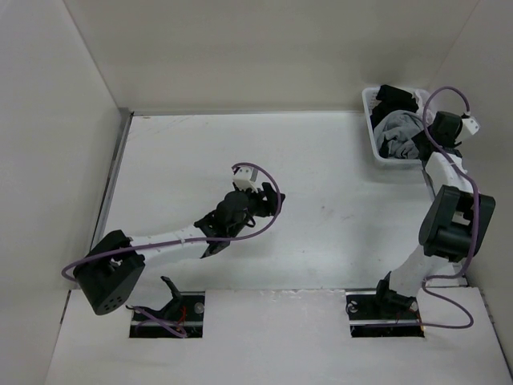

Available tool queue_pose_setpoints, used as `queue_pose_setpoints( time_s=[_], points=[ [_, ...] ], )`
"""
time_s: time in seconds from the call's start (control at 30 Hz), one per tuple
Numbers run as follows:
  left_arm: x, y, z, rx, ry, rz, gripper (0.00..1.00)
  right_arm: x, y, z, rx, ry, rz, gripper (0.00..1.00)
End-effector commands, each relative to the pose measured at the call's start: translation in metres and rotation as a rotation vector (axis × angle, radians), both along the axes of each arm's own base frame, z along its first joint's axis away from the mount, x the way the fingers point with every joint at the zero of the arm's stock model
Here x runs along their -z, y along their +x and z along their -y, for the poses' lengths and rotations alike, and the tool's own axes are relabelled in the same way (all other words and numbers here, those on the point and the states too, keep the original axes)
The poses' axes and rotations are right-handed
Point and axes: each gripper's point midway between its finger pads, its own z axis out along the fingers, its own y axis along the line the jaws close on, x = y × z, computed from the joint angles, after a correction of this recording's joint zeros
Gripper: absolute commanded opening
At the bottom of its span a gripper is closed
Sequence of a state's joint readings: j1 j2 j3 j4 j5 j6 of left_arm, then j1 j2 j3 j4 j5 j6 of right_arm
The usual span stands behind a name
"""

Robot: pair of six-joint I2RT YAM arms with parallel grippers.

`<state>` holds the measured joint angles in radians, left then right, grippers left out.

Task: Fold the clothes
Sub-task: Grab the tank top from the pile, then move the tank top to the center of the board

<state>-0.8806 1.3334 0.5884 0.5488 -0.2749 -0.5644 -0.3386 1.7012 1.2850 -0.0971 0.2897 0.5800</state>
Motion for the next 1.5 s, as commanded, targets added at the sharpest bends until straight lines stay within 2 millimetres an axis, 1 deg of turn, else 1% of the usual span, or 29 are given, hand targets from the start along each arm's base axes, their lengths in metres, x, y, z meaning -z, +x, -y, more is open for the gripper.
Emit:
queue_pose_setpoints(
  time_s=[0.0, 0.07, 0.17, 0.2, 0.23, 0.27, 0.3, 0.33, 0.37, 0.4, 0.43, 0.47, 0.5, 0.57, 0.63, 0.67, 0.73, 0.8, 0.83, 0.9, 0.97, 1.0, 1.07, 1.17, 1.23, 1.27, 1.3, 1.37, 1.47],
  points=[
    [-0.010, -0.002, 0.007, 0.024, -0.045, 0.033, 0.63, -0.022, 0.026, -0.007, -0.066, 0.041, 0.095, 0.53],
    [-0.008, -0.002, 0.009, 0.031, -0.044, 0.029, 0.63, -0.017, 0.029, -0.008, -0.067, 0.046, 0.091, 0.48],
    [-0.005, -0.002, 0.010, 0.036, -0.045, 0.020, 0.63, -0.011, 0.028, -0.004, -0.039, 0.051, 0.076, 0.38],
    [-0.005, -0.002, 0.010, 0.034, -0.046, 0.020, 0.63, -0.010, 0.027, -0.003, -0.031, 0.051, 0.073, 0.31],
    [-0.005, -0.001, 0.009, 0.033, -0.046, 0.020, 0.63, -0.010, 0.027, -0.003, -0.029, 0.052, 0.074, 0.25],
    [-0.006, -0.001, 0.009, 0.033, -0.048, 0.021, 0.64, -0.010, 0.027, -0.003, -0.028, 0.053, 0.075, 0.23],
    [-0.007, -0.001, 0.009, 0.031, -0.050, 0.023, 0.64, -0.011, 0.028, -0.003, -0.031, 0.053, 0.078, 0.14],
    [-0.007, -0.001, 0.008, 0.030, -0.050, 0.023, 0.64, -0.015, 0.026, -0.004, -0.027, 0.056, 0.082, 0.04],
    [-0.008, -0.001, 0.007, 0.028, -0.051, 0.024, 0.64, -0.024, 0.023, -0.004, -0.015, 0.053, 0.100, 0.00],
    [-0.008, 0.000, 0.006, 0.025, -0.052, 0.025, 0.64, -0.039, 0.017, -0.003, 0.005, 0.043, 0.136, 0.00],
    [-0.008, 0.001, 0.005, 0.022, -0.053, 0.026, 0.64, -0.062, 0.010, -0.004, 0.020, 0.016, 0.192, 0.00],
    [-0.007, 0.002, 0.004, 0.016, -0.052, 0.025, 0.64, -0.090, 0.004, -0.011, 0.018, -0.018, 0.258, 0.00],
    [-0.007, 0.002, 0.002, 0.013, -0.053, 0.027, 0.64, -0.121, -0.003, -0.024, 0.006, -0.053, 0.335, 0.00],
    [-0.007, 0.003, 0.001, 0.007, -0.054, 0.028, 0.64, -0.189, -0.029, -0.054, -0.026, -0.112, 0.489, 0.00],
    [-0.008, 0.004, -0.001, 0.002, -0.058, 0.029, 0.63, -0.249, -0.060, -0.091, -0.089, -0.159, 0.621, 0.00],
    [-0.009, 0.004, -0.002, -0.002, -0.062, 0.030, 0.63, -0.276, -0.077, -0.109, -0.124, -0.174, 0.685, 0.00],
    [-0.014, 0.006, -0.004, -0.012, -0.070, 0.039, 0.63, -0.320, -0.114, -0.147, -0.214, -0.181, 0.800, 0.00],
    [-0.022, 0.007, -0.009, -0.027, -0.084, 0.052, 0.63, -0.356, -0.152, -0.180, -0.311, -0.178, 0.898, 0.00],
    [-0.028, 0.008, -0.012, -0.041, -0.095, 0.061, 0.63, -0.367, -0.166, -0.192, -0.350, -0.169, 0.932, 0.00],
    [-0.042, 0.010, -0.021, -0.070, -0.119, 0.080, 0.63, -0.399, -0.204, -0.225, -0.481, -0.139, 1.023, 0.00],
    [-0.061, 0.013, -0.035, -0.118, -0.142, 0.102, 0.63, -0.428, -0.239, -0.253, -0.621, -0.091, 1.107, 0.00],
    [-0.074, 0.015, -0.046, -0.153, -0.159, 0.119, 0.63, -0.441, -0.257, -0.266, -0.693, -0.065, 1.149, 0.00],
    [-0.093, 0.016, -0.064, -0.206, -0.184, 0.146, 0.63, -0.462, -0.287, -0.289, -0.835, -0.005, 1.216, 0.00],
    [-0.124, 0.015, -0.099, -0.297, -0.221, 0.189, 0.63, -0.476, -0.312, -0.318, -0.994, 0.061, 1.252, 0.01],
    [-0.138, 0.010, -0.114, -0.328, -0.245, 0.212, 0.63, -0.475, -0.319, -0.340, -1.069, 0.073, 1.251, 0.01],
    [-0.141, 0.009, -0.118, -0.335, -0.253, 0.218, 0.63, -0.471, -0.317, -0.354, -1.094, 0.059, 1.236, 0.02],
    [-0.142, 0.007, -0.119, -0.335, -0.255, 0.218, 0.63, -0.462, -0.306, -0.363, -1.073, 0.022, 1.201, 0.03],
    [-0.138, 0.007, -0.120, -0.337, -0.242, 0.208, 0.63, -0.440, -0.273, -0.381, -1.028, -0.044, 1.118, 0.03],
    [-0.116, 0.012, -0.117, -0.339, -0.193, 0.169, 0.63, -0.397, -0.221, -0.426, -1.085, -0.049, 0.999, 0.02]
  ],
)
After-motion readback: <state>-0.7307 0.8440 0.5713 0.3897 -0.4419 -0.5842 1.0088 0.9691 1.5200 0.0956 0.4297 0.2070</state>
